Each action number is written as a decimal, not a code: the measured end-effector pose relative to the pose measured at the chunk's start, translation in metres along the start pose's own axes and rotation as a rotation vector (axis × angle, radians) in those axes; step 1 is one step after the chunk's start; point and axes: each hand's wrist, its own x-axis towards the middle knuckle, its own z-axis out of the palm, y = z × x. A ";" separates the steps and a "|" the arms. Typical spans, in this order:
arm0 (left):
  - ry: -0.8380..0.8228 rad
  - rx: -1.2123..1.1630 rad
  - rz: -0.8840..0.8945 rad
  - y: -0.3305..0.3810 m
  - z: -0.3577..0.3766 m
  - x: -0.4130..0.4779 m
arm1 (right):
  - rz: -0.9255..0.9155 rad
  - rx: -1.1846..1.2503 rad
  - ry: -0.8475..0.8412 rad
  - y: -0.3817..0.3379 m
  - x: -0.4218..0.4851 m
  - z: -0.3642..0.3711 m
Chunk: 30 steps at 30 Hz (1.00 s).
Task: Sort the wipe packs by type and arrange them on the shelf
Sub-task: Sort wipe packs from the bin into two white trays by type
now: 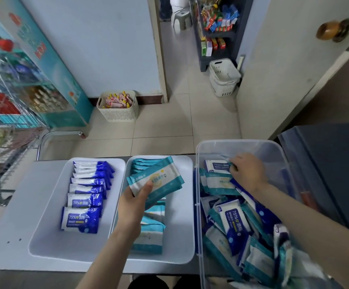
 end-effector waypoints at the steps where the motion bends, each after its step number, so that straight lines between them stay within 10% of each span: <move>1: 0.007 -0.010 -0.004 -0.001 0.001 0.000 | -0.038 0.016 -0.066 -0.006 -0.005 0.002; 4: 0.016 -0.043 -0.029 -0.002 0.006 0.000 | -0.107 0.169 -0.466 -0.016 -0.027 0.020; 8: 0.005 -0.019 -0.028 -0.002 0.011 0.000 | 0.030 0.285 -0.270 -0.001 -0.014 0.029; 13: 0.010 -0.008 -0.025 -0.007 0.007 -0.004 | -0.175 -0.114 -0.624 0.011 0.014 0.029; 25: 0.063 0.038 -0.103 -0.014 -0.027 0.001 | -0.049 0.051 -0.617 -0.012 0.010 0.027; 30: 0.098 0.023 -0.097 -0.017 -0.039 0.002 | 0.058 0.286 -0.307 -0.019 0.008 0.020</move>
